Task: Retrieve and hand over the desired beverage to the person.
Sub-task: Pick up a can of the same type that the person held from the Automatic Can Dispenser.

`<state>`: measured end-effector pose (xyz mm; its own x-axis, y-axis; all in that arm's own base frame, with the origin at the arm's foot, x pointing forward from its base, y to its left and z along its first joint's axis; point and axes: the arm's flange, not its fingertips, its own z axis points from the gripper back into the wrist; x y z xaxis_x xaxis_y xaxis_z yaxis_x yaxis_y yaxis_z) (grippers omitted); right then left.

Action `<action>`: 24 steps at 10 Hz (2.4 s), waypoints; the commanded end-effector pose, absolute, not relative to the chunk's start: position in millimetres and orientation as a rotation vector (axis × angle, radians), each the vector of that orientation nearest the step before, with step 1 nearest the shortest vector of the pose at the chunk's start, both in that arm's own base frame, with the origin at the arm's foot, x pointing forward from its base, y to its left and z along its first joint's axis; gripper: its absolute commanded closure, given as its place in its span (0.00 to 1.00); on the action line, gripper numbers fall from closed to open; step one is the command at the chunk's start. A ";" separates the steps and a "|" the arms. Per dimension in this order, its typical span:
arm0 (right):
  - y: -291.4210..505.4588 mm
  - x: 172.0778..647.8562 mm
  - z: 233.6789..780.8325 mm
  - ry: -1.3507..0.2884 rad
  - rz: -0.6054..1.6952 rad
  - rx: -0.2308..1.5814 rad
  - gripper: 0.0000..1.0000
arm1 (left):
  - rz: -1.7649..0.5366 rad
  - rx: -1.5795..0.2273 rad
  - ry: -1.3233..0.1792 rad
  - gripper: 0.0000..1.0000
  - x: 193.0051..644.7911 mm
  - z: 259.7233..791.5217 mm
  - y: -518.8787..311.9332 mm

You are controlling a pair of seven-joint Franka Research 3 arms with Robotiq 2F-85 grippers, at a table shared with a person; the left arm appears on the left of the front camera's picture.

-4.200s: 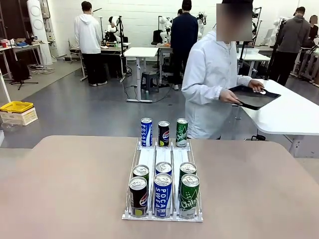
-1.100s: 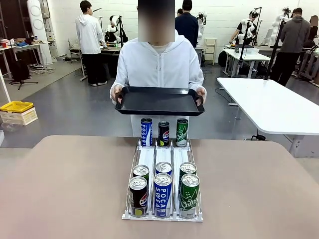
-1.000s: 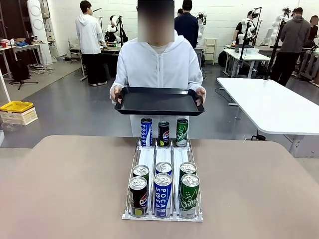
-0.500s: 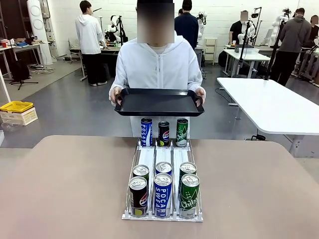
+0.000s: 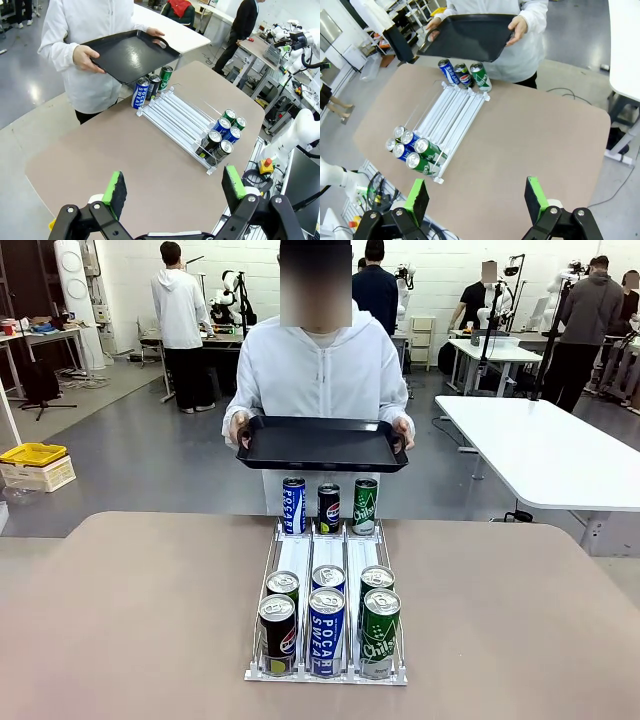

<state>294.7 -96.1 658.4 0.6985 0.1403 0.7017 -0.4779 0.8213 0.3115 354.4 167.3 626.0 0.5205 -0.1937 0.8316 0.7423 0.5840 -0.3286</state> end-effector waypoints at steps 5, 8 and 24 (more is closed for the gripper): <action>-95.8 295.5 658.2 -0.717 0.358 0.497 0.00 | -0.626 -0.769 -0.855 0.00 354.9 629.1 168.8; -95.8 295.5 658.2 -0.717 0.358 0.497 0.00 | -0.626 -0.769 -0.855 0.00 354.9 629.1 168.8; -95.8 295.5 658.2 -0.717 0.358 0.497 0.00 | -0.626 -0.769 -0.855 0.00 354.9 629.1 168.8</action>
